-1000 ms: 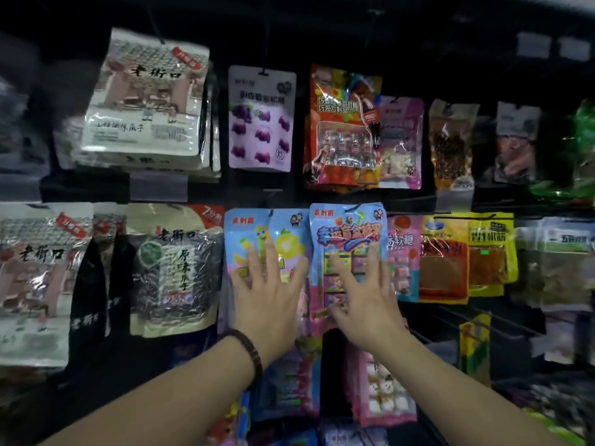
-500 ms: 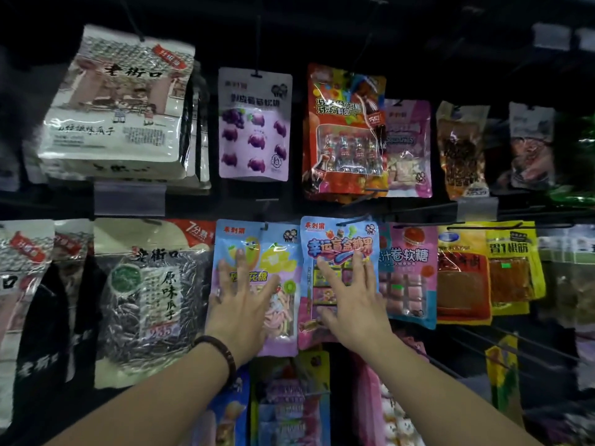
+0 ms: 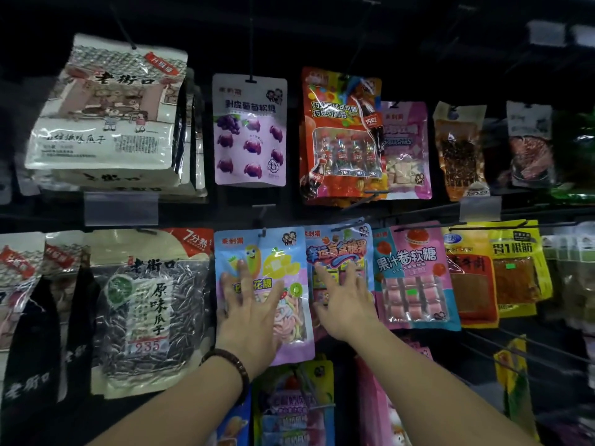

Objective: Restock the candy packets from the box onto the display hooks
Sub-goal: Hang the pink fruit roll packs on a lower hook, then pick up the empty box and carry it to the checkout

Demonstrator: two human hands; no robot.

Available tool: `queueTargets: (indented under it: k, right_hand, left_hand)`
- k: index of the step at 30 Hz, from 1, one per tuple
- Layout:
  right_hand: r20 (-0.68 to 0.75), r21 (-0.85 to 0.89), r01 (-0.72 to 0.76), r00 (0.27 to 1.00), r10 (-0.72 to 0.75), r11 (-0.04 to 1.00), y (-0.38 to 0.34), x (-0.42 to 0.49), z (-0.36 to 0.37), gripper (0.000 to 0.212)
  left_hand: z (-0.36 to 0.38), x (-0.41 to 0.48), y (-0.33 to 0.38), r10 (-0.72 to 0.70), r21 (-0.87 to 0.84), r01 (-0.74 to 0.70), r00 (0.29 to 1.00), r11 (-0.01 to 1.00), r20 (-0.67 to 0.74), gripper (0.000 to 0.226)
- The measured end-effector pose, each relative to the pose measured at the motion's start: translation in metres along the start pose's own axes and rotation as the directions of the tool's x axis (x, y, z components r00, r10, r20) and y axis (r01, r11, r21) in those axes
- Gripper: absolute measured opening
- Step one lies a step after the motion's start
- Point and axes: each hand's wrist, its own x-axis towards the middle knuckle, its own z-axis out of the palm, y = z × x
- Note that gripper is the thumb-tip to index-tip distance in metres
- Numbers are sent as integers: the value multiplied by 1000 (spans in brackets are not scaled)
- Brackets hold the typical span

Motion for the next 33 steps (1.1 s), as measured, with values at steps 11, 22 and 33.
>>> queueTargets:
  k: [11,22,33]
  right_hand:
    - [38,-89,77,997,-74,993,-1,-43,-35,82]
    - [247,-79,213,951,-187,974,-36,-167,-92,68]
    - [439,171,155,872,-216,973,-55,-376,-34,56]
  left_hand:
    - [-23,-24,0,3,100,-4,1000,995,8,104]
    - [-120,-136,-27,121,-184,-78,964,980,237,37]
    - [-82,-398,-88,103,-474,109,911,873,400,14]
